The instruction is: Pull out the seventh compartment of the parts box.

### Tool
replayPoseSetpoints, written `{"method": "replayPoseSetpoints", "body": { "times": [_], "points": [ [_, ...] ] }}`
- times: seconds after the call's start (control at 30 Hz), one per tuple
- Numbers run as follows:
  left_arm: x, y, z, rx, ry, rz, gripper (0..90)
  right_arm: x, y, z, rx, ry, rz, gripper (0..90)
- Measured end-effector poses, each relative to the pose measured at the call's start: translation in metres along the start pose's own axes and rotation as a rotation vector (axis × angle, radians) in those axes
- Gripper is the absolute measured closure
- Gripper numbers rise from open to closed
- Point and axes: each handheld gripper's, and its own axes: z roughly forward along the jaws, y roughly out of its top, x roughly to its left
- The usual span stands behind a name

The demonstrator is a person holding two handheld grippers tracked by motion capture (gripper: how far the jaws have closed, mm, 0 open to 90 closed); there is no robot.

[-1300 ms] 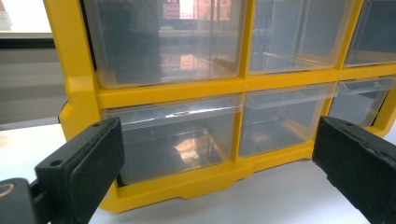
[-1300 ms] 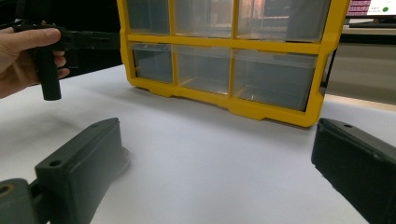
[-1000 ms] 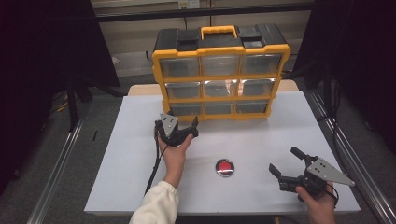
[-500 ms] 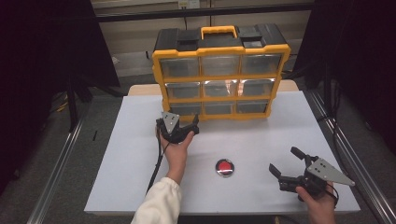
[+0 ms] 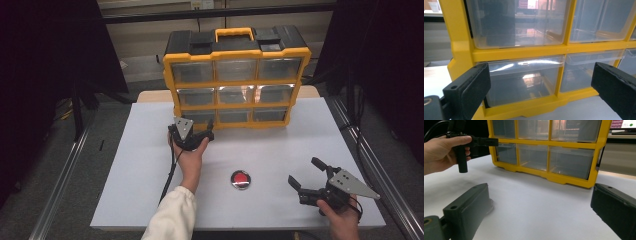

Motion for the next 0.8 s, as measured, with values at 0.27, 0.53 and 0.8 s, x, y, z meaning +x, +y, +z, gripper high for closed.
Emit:
{"method": "replayPoseSetpoints", "body": {
  "times": [0.27,0.53,0.8],
  "points": [
    [0.001,-0.004,0.005,0.006,0.013,-0.001,2.9,0.000,0.000,0.000,0.001,0.000,0.000,1.7],
    [0.002,-0.007,0.008,0.011,0.034,0.010,3.5,-0.001,0.000,0.000,0.002,0.003,-0.005,1.8],
    [0.003,-0.013,0.014,0.016,0.042,0.005,3.6,0.000,0.000,0.000,0.002,0.000,-0.003,2.0]
  ]
}}
